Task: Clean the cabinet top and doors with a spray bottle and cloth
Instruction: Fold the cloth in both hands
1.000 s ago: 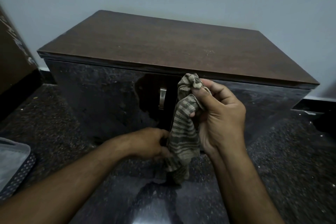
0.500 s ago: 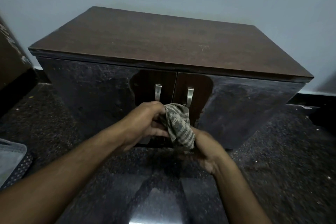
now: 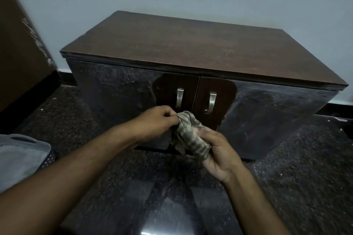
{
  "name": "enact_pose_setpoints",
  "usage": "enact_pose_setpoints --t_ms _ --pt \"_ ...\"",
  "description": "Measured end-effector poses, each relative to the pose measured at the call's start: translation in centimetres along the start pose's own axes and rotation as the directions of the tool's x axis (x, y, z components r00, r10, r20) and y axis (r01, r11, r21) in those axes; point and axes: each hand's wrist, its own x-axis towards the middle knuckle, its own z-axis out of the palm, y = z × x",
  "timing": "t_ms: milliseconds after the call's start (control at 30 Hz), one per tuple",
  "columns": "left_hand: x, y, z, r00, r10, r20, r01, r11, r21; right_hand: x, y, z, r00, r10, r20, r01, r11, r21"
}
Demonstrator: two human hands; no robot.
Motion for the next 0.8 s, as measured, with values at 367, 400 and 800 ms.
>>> enact_pose_setpoints --t_ms 367,400,800 --pt "-10.5 -6.8 -7.8 0.943 -0.275 0.19 0.314 0.535 -0.785 4.6 6.0 9.7 0.977 0.168 0.132 -0.136 0.966 -0.222" --pt "-12.4 -8.3 -8.8 0.942 -0.288 0.17 0.299 0.5 -0.813 5.0 7.5 11.1 0.967 0.205 0.154 -0.167 0.959 -0.228" --pt "-27.7 -24.4 -13.2 0.599 -0.652 -0.464 0.251 0.704 -0.665 6.8 26.0 25.2 0.854 0.493 0.164 -0.329 0.758 -0.563"
